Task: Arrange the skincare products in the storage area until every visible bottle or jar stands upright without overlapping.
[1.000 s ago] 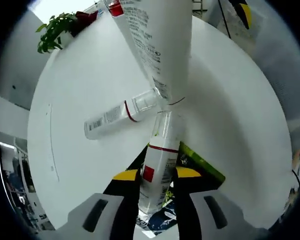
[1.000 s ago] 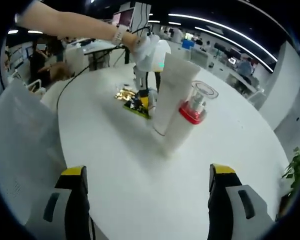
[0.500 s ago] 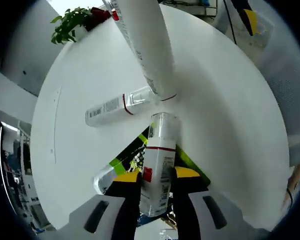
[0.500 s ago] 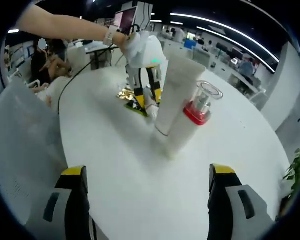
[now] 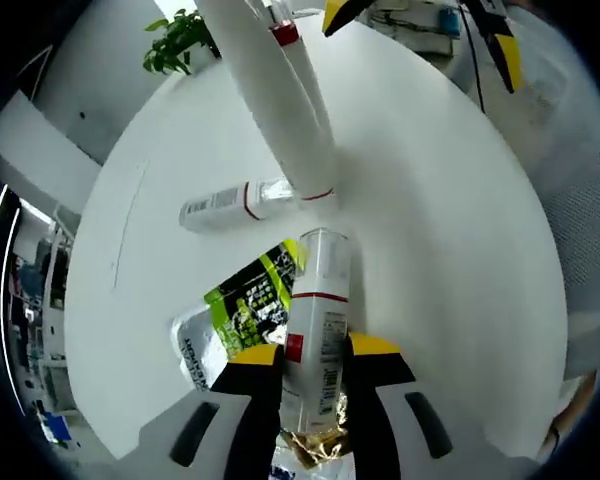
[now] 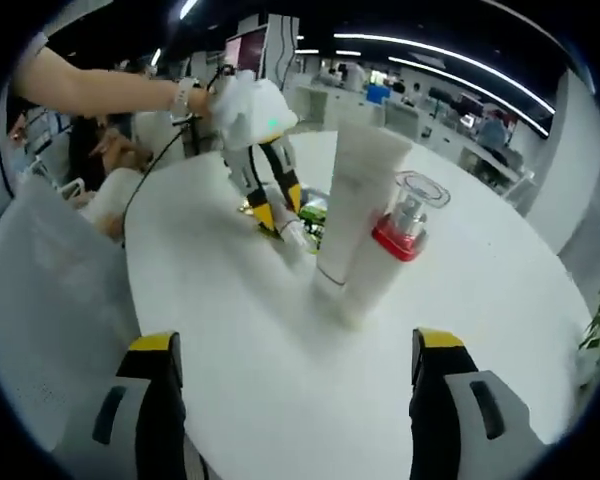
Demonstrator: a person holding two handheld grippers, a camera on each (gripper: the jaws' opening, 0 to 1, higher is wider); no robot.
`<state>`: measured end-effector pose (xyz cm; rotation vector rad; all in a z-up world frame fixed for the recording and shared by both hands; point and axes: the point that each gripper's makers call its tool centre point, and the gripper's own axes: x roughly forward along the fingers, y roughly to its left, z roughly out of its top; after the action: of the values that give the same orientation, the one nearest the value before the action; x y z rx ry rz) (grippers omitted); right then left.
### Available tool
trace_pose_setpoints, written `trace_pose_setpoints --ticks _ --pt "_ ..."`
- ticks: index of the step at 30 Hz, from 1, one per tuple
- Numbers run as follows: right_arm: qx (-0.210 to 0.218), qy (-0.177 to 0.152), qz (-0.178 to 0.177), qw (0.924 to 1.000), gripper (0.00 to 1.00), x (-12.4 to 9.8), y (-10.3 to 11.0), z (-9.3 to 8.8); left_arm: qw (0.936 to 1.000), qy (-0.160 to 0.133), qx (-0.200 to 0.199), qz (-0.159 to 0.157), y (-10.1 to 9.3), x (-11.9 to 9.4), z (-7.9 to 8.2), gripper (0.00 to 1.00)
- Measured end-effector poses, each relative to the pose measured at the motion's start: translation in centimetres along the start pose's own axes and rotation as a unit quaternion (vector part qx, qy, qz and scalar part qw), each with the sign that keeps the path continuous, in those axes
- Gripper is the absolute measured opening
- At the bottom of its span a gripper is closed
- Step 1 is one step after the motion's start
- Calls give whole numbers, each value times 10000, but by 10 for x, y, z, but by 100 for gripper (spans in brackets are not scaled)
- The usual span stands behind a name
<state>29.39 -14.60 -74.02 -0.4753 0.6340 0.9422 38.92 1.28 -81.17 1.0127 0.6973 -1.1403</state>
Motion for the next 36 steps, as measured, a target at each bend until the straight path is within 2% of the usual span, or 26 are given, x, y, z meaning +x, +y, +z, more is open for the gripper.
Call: trace_pose_setpoints --ticks 7,13,14,19,24,28,31,36 --pt "61 -49 147 9999 83 3 9 3 9987 -198 -407 219 -11 -12 2 23" --pt "319 -149 534 9980 66 6 24 8 9959 -448 -651 434 -19 -24 8 23" --pt "357 -163 565 9976 67 7 25 9 9953 -488 -695 472 -19 -26 10 23" --pt "543 -485 719 9948 62 6 31 21 9916 -673 -920 613 -28 -38 18 23" --pt "557 -665 745 9934 56 5 31 28 9845 -1001 -1259 697 -37 -47 28 23" --pt "696 -814 889 9903 52 4 37 35 9804 -1204 -1367 754 -46 -55 39 23" --pt "784 -983 863 9883 49 3 35 42 9726 -1503 -1603 761 -47 -62 51 23" --pt "1090 -1265 884 9820 45 0 32 51 9667 -1747 -1701 783 -51 -72 62 23"
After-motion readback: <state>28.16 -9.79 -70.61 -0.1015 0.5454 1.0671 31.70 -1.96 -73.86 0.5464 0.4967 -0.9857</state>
